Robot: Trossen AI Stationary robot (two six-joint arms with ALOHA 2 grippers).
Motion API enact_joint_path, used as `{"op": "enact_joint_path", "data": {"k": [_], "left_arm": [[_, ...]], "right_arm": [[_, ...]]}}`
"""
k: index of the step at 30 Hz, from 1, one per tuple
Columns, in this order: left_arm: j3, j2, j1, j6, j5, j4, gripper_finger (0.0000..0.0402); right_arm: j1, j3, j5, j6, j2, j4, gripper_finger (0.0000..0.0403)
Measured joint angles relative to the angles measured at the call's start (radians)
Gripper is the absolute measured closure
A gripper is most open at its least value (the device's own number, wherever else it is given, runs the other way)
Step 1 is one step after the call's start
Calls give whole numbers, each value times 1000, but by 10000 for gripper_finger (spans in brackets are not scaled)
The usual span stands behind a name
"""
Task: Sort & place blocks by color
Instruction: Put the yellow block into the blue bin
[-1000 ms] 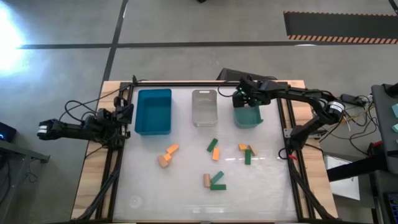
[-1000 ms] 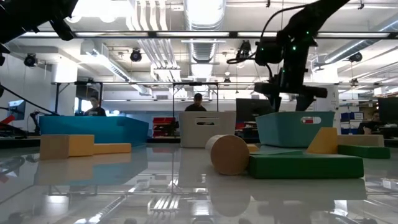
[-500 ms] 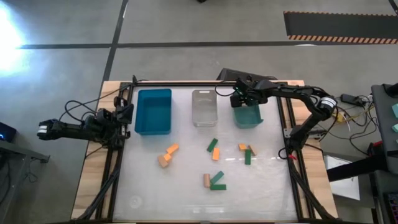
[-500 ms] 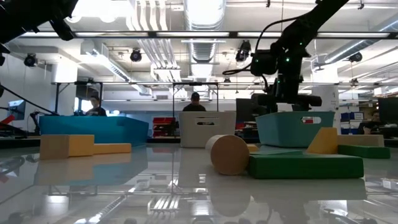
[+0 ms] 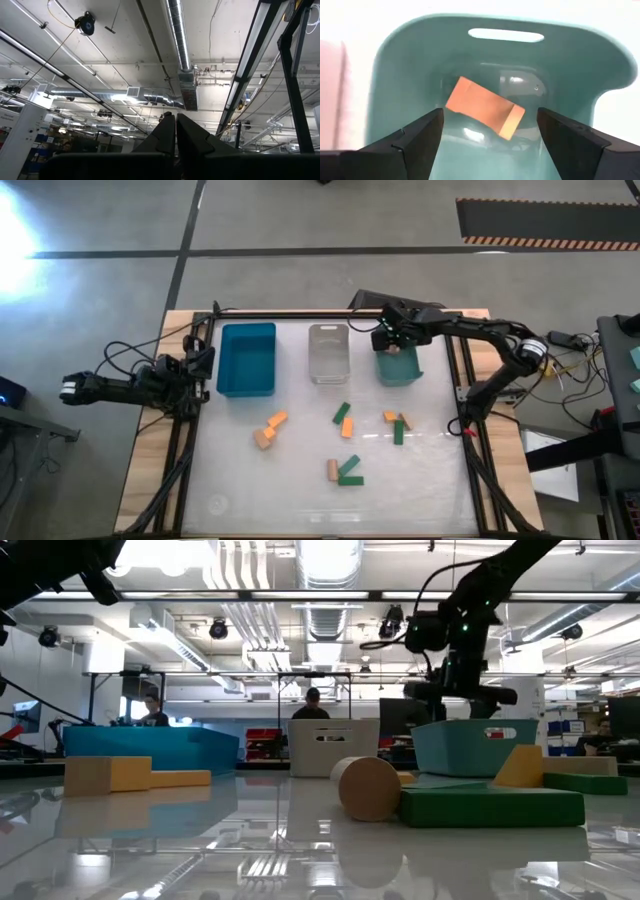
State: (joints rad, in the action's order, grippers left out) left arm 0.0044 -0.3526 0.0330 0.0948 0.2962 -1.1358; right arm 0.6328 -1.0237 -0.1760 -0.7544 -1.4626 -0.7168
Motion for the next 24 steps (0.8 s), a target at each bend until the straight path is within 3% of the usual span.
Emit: {"op": "enact_joint_path", "data": {"k": [6, 13, 18, 24], "left_arm": [[0, -1, 0, 0, 0, 2, 402], [0, -13, 0, -10, -2, 30, 402], [0, -51, 1, -29, -7, 54, 402], [0, -115, 1, -204, -25, 54, 402]], "right_arm": [[-107, 1, -14, 8, 118, -33, 90], [-357, 44, -159, 94, 240, 40, 90], [-569, 171, -215, 187, 299, 304, 90], [-734, 355, -213, 411, 363, 687, 90]]}}
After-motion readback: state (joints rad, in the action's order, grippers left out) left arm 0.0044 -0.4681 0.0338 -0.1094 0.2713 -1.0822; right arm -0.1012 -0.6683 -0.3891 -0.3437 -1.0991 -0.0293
